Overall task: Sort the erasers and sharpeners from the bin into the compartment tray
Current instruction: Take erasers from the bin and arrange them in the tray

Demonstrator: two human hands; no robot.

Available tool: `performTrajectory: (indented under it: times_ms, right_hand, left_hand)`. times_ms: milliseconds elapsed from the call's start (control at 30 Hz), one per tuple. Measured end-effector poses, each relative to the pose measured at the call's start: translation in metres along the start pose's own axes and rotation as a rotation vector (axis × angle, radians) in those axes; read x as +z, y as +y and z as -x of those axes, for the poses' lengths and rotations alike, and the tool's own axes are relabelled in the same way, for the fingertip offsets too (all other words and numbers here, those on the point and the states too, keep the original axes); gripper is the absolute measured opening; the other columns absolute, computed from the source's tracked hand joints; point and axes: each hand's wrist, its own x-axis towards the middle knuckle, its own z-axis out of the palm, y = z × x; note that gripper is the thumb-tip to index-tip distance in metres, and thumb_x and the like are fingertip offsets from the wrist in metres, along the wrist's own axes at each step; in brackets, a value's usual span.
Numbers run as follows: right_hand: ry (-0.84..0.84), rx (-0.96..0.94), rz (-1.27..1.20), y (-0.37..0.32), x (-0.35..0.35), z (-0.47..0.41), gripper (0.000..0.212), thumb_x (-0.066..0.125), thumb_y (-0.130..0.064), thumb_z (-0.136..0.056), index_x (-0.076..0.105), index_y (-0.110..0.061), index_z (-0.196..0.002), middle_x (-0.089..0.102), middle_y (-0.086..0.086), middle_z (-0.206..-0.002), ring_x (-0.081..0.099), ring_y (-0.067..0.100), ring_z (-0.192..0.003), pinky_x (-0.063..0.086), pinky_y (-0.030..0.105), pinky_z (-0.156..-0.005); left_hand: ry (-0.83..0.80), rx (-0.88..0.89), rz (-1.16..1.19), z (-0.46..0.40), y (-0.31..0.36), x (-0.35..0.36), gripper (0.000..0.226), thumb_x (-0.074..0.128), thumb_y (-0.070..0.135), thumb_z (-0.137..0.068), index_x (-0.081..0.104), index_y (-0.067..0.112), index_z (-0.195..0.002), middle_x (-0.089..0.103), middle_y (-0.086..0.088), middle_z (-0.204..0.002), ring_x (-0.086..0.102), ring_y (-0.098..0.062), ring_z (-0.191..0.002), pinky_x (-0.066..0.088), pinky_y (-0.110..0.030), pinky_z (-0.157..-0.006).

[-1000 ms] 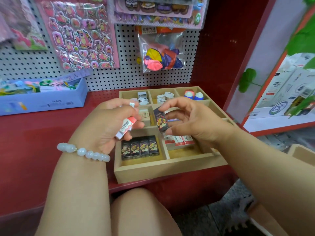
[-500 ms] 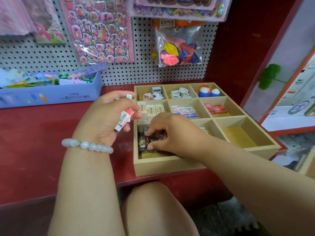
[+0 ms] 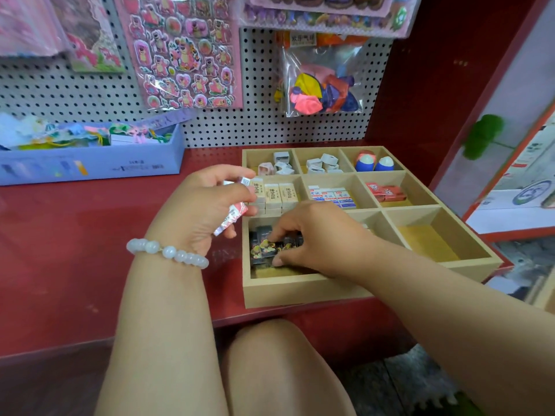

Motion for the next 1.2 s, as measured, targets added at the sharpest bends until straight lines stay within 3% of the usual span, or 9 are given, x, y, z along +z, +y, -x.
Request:
performTrajectory:
  times_ms: [267, 367, 467, 633, 700, 800, 933, 1067, 1200]
  right_hand:
    - [0.097, 0.092, -0.234, 0.0, -0.019, -0.002, 0.014, 0.076, -0.026, -0.077, 0.068, -0.025, -0.088, 0.059, -0.016, -0.075, 0.052, -0.001, -0.066, 0.039, 0.008, -0.06]
    - [0.242, 0.138, -0.425, 0.006, -0.033, -0.002, 0.027, 0.07, -0.012, -0.082, 0.058, -0.028, -0.099, 0.059, -0.017, -0.092, 0.055, 0.001, -0.071, 0.045, 0.009, -0.063]
    - [0.181, 0.093, -0.544, 0.006, -0.035, -0.003, 0.036, 0.068, -0.007, -0.084, 0.061, -0.029, -0.112, 0.06, -0.019, -0.102, 0.058, 0.001, -0.084, 0.05, 0.012, -0.076]
    - [0.119, 0.077, -0.675, 0.011, -0.034, 0.001, 0.02, 0.066, -0.002, -0.084, 0.07, -0.016, -0.097, 0.063, -0.004, -0.081, 0.058, -0.001, -0.066, 0.046, 0.008, -0.068]
    - [0.115, 0.029, -0.58, 0.014, -0.036, 0.003, 0.02, 0.067, 0.0, -0.083, 0.071, -0.017, -0.092, 0.066, -0.002, -0.085, 0.061, 0.005, -0.072, 0.052, 0.016, -0.073]
    - [0.264, 0.091, -0.486, 0.034, -0.052, 0.004, 0.013, 0.071, -0.005, -0.081, 0.071, -0.018, -0.085, 0.064, -0.009, -0.071, 0.057, 0.0, -0.06, 0.049, 0.015, -0.06]
    - [0.465, 0.285, -0.272, 0.066, -0.072, 0.002, 0.01, 0.075, -0.016, -0.079, 0.068, -0.022, -0.077, 0.062, -0.01, -0.063, 0.057, -0.002, -0.047, 0.044, 0.012, -0.045]
    - [0.292, 0.343, 0.118, 0.072, -0.055, -0.014, 0.011, 0.071, -0.022, -0.082, 0.073, -0.014, -0.09, 0.067, -0.004, -0.087, 0.06, 0.016, -0.081, 0.046, 0.028, -0.069]
    - [-0.091, 0.487, 0.266, 0.066, -0.055, -0.035, 0.028, 0.063, -0.028, -0.09, 0.067, -0.016, -0.115, 0.064, 0.001, -0.114, 0.056, 0.019, -0.093, 0.037, 0.024, -0.057]
  left_hand:
    - [-0.1, -0.018, 0.106, 0.004, 0.001, 0.003, 0.03, 0.051, -0.002, -0.09, 0.056, 0.003, -0.119, 0.071, -0.016, -0.086, 0.071, -0.018, -0.069, 0.028, -0.014, -0.031]
    - [-0.174, -0.011, 0.069, 0.005, 0.0, 0.007, 0.034, 0.051, -0.004, -0.09, 0.052, 0.006, -0.123, 0.072, -0.015, -0.086, 0.072, -0.022, -0.076, 0.028, -0.015, -0.031]
    - [-0.25, 0.031, -0.01, 0.008, 0.0, 0.011, 0.043, 0.058, -0.006, -0.085, 0.052, 0.011, -0.124, 0.071, -0.017, -0.095, 0.072, -0.022, -0.081, 0.031, -0.018, -0.032]
    - [-0.308, 0.087, -0.11, 0.004, -0.001, 0.015, 0.063, 0.064, 0.009, -0.066, 0.055, 0.015, -0.128, 0.059, -0.03, -0.09, 0.053, -0.025, -0.057, 0.035, -0.022, -0.035]
    - [-0.32, 0.083, -0.104, 0.004, -0.002, 0.017, 0.063, 0.067, 0.01, -0.067, 0.055, 0.015, -0.129, 0.058, -0.028, -0.088, 0.046, -0.027, -0.055, 0.036, -0.022, -0.035]
    - [-0.274, 0.079, -0.051, 0.003, -0.002, 0.02, 0.044, 0.07, 0.002, -0.079, 0.058, 0.01, -0.121, 0.067, -0.023, -0.101, 0.065, -0.037, -0.074, 0.039, -0.022, -0.035]
    - [-0.184, 0.036, -0.035, -0.002, -0.004, 0.022, 0.027, 0.065, 0.01, -0.086, 0.061, 0.011, -0.112, 0.065, -0.019, -0.089, 0.065, -0.021, -0.074, 0.042, -0.022, -0.038]
    - [-0.163, -0.002, -0.004, -0.005, -0.006, 0.021, 0.027, 0.066, 0.01, -0.084, 0.06, 0.015, -0.11, 0.059, -0.014, -0.088, 0.054, -0.025, -0.074, 0.04, -0.023, -0.041]
    - [-0.186, -0.024, 0.115, -0.005, -0.005, 0.018, 0.036, 0.062, -0.005, -0.083, 0.058, 0.012, -0.114, 0.059, -0.007, -0.083, 0.053, -0.013, -0.067, 0.039, -0.019, -0.04]
